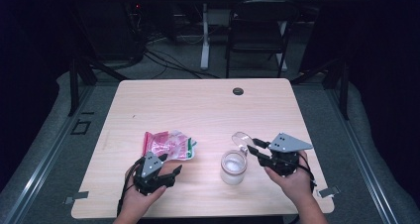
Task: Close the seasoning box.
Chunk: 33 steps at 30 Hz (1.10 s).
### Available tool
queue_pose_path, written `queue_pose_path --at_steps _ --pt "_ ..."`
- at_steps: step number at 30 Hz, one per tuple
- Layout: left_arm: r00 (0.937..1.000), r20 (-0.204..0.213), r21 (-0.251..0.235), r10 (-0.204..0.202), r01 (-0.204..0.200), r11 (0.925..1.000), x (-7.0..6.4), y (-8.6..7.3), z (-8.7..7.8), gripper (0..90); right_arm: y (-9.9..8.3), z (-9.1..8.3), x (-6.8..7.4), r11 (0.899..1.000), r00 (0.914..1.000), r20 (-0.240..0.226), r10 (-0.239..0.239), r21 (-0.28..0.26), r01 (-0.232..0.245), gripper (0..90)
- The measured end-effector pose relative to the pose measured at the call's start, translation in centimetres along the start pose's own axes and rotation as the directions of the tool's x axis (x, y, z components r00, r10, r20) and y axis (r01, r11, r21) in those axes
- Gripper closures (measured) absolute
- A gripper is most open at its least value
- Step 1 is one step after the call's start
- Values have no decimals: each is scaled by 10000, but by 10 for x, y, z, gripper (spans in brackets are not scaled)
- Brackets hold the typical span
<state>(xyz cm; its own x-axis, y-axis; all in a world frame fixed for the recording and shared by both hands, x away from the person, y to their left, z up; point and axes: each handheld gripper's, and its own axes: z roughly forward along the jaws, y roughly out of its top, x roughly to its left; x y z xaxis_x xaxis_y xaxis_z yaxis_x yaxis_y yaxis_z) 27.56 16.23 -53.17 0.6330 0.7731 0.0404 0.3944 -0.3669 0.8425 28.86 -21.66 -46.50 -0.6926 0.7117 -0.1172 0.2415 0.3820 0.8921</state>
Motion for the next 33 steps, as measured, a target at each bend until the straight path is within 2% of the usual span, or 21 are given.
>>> queue_pose_path --at_steps 5,10,12,15,18,26,30,33 --pt "10000 9 -33 -60 60 10000 1 0 -1 355 1 0 9 9988 9988 111 -484 107 483 663" --pt "10000 3 -85 -80 80 9999 1 1 -2 353 1 2 23 9917 9913 321 -1279 207 1273 638" --pt "10000 0 -85 -75 75 9999 1 1 -2 353 0 2 27 9896 9892 328 -1431 205 1424 620" --pt "10000 22 -127 -93 94 9999 2 1 -2 353 -4 3 36 9841 9834 379 -1772 184 1766 595" --pt "9999 46 -149 -121 121 9998 2 1 -2 352 -8 4 43 9732 9716 570 -2298 257 2287 592" --pt "9998 93 -104 -175 176 9998 2 0 -2 349 -14 6 53 9573 9552 658 -2886 356 2868 557" --pt "9997 58 -106 -221 221 9997 2 0 -1 349 -18 9 57 9537 9523 547 -3002 372 2985 517" --pt "9997 60 -101 -225 226 9997 3 0 -2 349 -18 9 58 9563 9557 402 -2917 307 2906 516"
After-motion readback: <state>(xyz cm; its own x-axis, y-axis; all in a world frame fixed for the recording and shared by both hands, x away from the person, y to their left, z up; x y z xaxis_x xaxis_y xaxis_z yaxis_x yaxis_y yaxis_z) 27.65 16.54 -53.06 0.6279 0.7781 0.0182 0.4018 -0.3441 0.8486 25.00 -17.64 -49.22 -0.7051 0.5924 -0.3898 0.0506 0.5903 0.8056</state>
